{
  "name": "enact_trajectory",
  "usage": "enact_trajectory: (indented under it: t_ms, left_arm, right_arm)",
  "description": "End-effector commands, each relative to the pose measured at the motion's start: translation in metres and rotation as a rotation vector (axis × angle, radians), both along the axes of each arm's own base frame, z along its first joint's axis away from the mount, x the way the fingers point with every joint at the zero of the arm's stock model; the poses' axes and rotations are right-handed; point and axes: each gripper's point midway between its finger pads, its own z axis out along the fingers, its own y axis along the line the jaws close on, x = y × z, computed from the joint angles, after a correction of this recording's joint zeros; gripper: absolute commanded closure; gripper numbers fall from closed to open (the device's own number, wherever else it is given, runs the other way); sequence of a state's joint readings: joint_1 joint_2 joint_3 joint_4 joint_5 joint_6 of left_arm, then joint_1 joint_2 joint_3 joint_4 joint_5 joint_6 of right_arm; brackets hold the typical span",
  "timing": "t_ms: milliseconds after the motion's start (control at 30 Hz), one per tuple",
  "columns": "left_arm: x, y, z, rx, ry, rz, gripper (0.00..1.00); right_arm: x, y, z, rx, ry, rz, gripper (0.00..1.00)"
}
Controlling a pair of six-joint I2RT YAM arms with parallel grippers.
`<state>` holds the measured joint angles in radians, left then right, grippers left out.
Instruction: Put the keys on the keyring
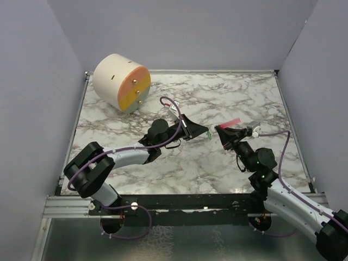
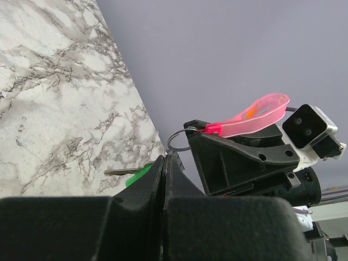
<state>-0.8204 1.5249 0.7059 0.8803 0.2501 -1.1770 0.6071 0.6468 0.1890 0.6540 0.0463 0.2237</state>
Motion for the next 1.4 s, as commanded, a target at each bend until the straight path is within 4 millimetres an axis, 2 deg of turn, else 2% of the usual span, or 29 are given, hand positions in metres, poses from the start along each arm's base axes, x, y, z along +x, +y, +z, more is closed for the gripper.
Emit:
enact_trajectory:
  t_ms: [0, 667, 833, 967, 1067, 1267, 1367]
  left_arm:
    - [-0.001, -0.005, 0.016, -0.05, -0.034, -0.013, 1.0]
    - [-0.008, -0.012, 0.021, -0.044, -0.064, -0.071, 1.0]
    - [-0.008, -0.015, 0.004, 0.056, -0.103, -0.103, 1.0]
    - [0.0, -0.015, -0.011, 0.183, -0.166, -0.097, 1.0]
    - [0.008, -0.013, -0.014, 0.28, -0.255, -0.076, 1.0]
    - [0.033, 0.01, -0.02, 0.492, -0.4, 0.042, 1.0]
    - [0.039, 0.02, -0.018, 0.553, -0.476, 0.078, 1.0]
  right_arm:
    - [-0.005, 0.004, 0.005, 0.003, -0.037, 0.034, 0.99]
    - [-0.007, 0.006, 0.005, -0.015, -0.04, 0.049, 0.99]
    - [-0.005, 0.003, 0.007, -0.019, -0.013, 0.028, 0.99]
    - [0.001, 0.002, 0.006, -0.031, 0.064, 0.004, 0.99]
    - [0.006, 0.002, 0.005, -0.051, 0.117, -0.012, 0.99]
    - [0.01, -0.001, 0.004, -0.067, 0.181, -0.045, 0.99]
    - [0.013, -0.001, 0.002, -0.078, 0.213, -0.053, 0.99]
